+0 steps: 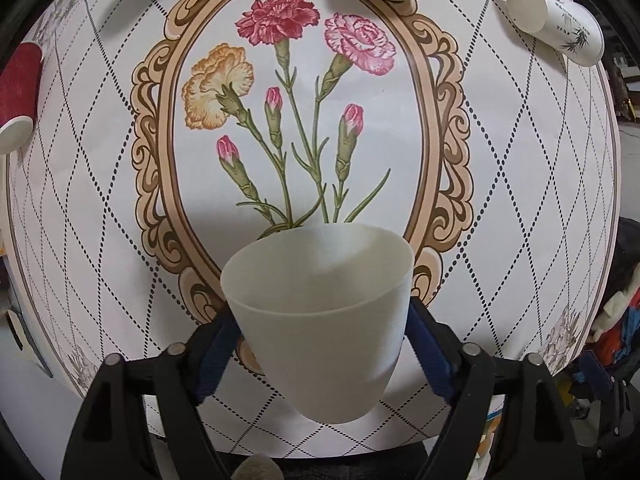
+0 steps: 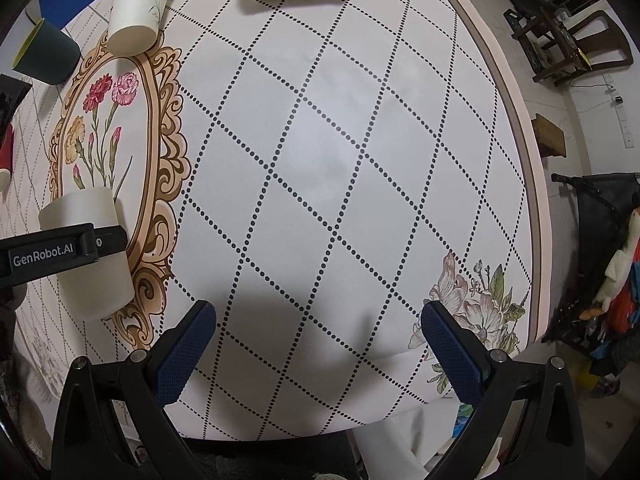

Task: Flip cup upside down
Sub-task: 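Lift the white plastic cup upright off the table with the left gripper, then close the right gripper on the white cup while the left gripper opens and releases it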

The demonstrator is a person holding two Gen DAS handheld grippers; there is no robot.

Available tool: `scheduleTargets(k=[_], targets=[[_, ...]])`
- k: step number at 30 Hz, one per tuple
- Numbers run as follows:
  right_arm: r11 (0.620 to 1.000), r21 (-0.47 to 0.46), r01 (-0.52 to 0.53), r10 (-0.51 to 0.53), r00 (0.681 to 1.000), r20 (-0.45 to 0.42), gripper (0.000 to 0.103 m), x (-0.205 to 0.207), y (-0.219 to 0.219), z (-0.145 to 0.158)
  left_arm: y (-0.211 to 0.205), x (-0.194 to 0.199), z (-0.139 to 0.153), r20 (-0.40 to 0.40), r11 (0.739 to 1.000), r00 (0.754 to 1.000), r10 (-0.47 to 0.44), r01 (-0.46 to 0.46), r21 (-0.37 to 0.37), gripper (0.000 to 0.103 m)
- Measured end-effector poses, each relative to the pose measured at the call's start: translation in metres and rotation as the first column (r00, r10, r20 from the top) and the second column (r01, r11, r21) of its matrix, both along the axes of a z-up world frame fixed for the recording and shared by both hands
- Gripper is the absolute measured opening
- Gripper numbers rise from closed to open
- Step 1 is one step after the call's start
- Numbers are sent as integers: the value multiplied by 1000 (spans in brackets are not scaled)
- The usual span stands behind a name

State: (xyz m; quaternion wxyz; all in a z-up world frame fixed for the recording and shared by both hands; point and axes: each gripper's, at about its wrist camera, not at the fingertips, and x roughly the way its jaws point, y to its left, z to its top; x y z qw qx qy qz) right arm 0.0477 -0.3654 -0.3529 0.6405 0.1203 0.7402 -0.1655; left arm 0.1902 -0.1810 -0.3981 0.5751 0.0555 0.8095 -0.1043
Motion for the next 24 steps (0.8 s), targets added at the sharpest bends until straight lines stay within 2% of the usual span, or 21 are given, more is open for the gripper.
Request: scheduleTargets(k=[2,8,11,15,17,19,24], targets=[[1000,-1,1,-1,1000,1,103,-1,-1,0,2,5,7,8,1000,1000,8,-8,-6,90],[1000,5,7,-7,1000,13,103,-1,-2,6,-9,8,30,46,999,999,23,-21,-32,90],[1000,18,9,-9,1000,27,103,0,-1,12,-6,8,52,87,998,995,39,-34,-56,90],[999,48,-18,16,998,53,103,0,6,24,19,0,89,160,995,983,87,-77,-71,90],[997,76,-30,25,997,72,103,3,12,29,34,-4,97,188,993,976,108,-97,-64,90],[994,98,-47,39,996,82,103,6,20,31,58,-14,105,217,990,966,140,-133,-46,90],[980,161,-114,94,988,122,103,20,54,32,119,-26,101,273,976,942,197,-213,32,90]])
